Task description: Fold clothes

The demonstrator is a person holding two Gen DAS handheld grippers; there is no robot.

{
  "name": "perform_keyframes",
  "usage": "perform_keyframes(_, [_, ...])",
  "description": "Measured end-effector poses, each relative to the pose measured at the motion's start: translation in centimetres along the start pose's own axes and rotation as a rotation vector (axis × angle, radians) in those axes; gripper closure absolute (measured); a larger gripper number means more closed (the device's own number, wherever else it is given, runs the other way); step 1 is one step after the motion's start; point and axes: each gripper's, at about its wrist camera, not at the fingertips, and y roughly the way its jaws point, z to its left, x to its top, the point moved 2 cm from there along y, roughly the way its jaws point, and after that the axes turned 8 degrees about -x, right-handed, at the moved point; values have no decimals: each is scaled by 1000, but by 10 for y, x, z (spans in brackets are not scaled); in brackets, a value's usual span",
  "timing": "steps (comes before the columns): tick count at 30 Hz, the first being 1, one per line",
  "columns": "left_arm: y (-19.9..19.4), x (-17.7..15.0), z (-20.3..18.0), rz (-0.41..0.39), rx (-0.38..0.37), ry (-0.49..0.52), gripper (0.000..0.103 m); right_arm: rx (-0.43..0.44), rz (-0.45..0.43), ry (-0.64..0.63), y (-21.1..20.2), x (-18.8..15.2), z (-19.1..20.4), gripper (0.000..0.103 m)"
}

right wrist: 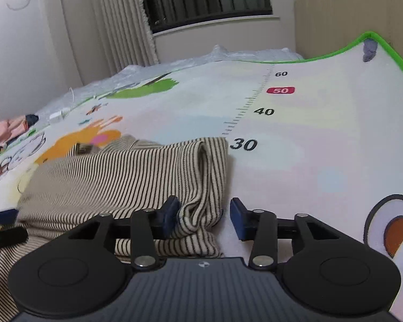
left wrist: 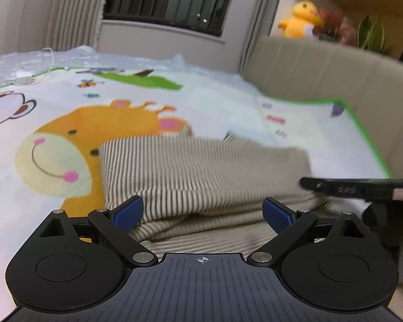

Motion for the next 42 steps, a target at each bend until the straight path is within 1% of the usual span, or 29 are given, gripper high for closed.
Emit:
perform_keyframes(3, [1,-5,1,-4,-1,31,3,-60,-26,-35,-2,-3,7,46])
perform_keyframes(5, [3,-7,0,-3,1,46,1,-107,-48,-49,-3,-5,12,32])
perform_keyframes(8, [4,-10,-2,-9,5,63,0,-151,-73,-64,-6,-6,16,28])
perform_keyframes(11, [3,-11,-2,-14,3,63,0,-193,-97,-110,-14,0,25,27])
perform_keyframes(13, [3,-11,-2,-17,6,66,0,-118,-129,-78,-30,7,30,26])
perform_keyframes(15, [2,-11,-2,-21,7,66,0,-41,-159,-45,-47,14,35,20])
perform_keyframes(16, [2,-11,-2,-23,7,64,0,26,-157,-4,-52,16,36,17])
perform_keyframes(17, [2,-11,-2,-23,5,62,0,81,-149,26,-55,18,38,17])
perform_keyframes(18, [2,-11,-1,-23,4,61,0,110,-148,37,-56,18,40,17])
perform_keyframes(19, [2,-11,-2,-23,4,61,0,120,-151,27,-55,18,44,15])
perform_keyframes(20, [2,-11,-2,-23,4,60,0,126,-142,3,-51,16,48,14])
perform_keyframes(22, [1,-11,-1,-26,1,59,0,111,-98,-18,-37,9,52,12])
perform_keyframes(24, [1,-11,-1,-28,-3,55,0,88,-28,-34,-17,-4,49,11])
perform_keyframes(25, [1,-11,-1,-28,-5,53,0,92,-47,-58,-13,-9,51,3])
perform_keyframes(26, [1,-11,-1,-29,-6,53,0,112,-60,-82,-14,-12,54,0])
perform_keyframes(30, [1,-11,-1,-27,-4,53,0,55,-57,-175,-13,-15,69,0])
perform_keyframes(32, [1,-11,-1,-27,-3,53,0,47,-57,-183,-16,-15,73,0])
perform_keyframes(37, [0,-12,-1,-29,-5,52,0,61,-54,-177,-16,-13,73,0])
perform_keyframes(42, [0,-12,0,-30,-6,50,0,39,-35,-229,-14,-15,79,0])
